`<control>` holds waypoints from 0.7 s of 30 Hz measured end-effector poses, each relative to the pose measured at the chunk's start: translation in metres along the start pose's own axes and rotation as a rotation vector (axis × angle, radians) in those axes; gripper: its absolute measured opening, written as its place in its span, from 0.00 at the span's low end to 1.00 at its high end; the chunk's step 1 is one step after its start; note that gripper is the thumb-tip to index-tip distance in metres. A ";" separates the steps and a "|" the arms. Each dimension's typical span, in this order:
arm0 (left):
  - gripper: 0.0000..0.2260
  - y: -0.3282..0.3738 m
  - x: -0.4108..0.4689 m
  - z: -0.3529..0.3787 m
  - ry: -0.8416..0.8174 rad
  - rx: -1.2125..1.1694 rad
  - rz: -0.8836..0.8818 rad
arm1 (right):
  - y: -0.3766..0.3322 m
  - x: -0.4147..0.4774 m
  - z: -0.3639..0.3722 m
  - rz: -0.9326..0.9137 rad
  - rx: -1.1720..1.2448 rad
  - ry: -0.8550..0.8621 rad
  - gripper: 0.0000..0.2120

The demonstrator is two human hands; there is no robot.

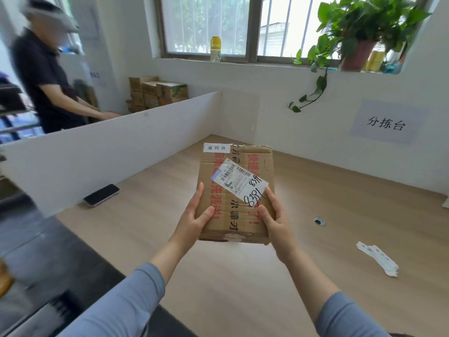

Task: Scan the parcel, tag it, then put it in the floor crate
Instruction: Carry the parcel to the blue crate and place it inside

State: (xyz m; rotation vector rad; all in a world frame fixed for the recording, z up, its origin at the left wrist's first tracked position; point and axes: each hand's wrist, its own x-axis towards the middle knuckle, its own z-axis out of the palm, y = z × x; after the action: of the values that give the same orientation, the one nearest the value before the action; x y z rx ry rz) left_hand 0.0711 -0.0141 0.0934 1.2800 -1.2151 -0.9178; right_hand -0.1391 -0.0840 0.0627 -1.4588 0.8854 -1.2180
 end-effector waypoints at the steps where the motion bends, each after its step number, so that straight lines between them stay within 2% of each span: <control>1: 0.30 0.000 -0.002 -0.010 0.025 0.003 -0.004 | 0.000 0.003 0.010 -0.002 0.013 -0.023 0.27; 21: 0.29 -0.027 -0.082 -0.273 0.352 0.107 -0.069 | -0.002 0.010 0.298 0.013 0.063 -0.343 0.23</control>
State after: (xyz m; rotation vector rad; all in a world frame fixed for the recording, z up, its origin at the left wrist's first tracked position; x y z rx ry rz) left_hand 0.3268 0.1153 0.0847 1.5048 -0.9575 -0.6471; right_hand 0.1524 -0.0237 0.0683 -1.5493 0.6167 -0.9390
